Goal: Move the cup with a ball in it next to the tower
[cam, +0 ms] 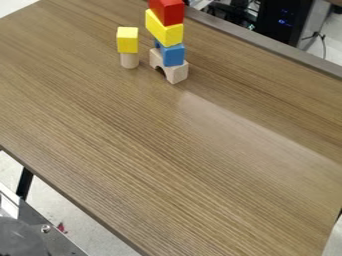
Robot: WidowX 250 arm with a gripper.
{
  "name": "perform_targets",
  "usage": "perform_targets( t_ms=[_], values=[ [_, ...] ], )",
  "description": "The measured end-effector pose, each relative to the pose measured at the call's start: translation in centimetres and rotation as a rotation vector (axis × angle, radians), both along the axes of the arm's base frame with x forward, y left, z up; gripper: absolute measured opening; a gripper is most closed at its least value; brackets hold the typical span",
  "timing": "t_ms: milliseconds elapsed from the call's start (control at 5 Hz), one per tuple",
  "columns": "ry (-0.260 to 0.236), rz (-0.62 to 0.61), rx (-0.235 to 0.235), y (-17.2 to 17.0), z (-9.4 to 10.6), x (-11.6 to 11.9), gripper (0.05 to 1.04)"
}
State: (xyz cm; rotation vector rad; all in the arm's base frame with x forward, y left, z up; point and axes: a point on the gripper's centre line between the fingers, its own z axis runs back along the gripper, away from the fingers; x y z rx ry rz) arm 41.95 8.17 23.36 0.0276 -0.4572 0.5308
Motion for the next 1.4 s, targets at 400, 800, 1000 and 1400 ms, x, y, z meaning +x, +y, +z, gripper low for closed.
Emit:
perform_targets(
  t_ms=[400, 800, 1000, 1400],
  values=[
    [-0.205, -0.022, -0.083, -1.6, 1.5, 1.1, 0.878],
    [-0.245, -0.155, -0.206, -8.5, -0.9, 1.3, 0.878],
    [-0.249, -0.224, -0.219, -11.8, -1.0, 1.4, 0.878],
    [-0.067, -0.427, -0.123, -14.7, -6.0, 3.5, 0.878]
  ],
)
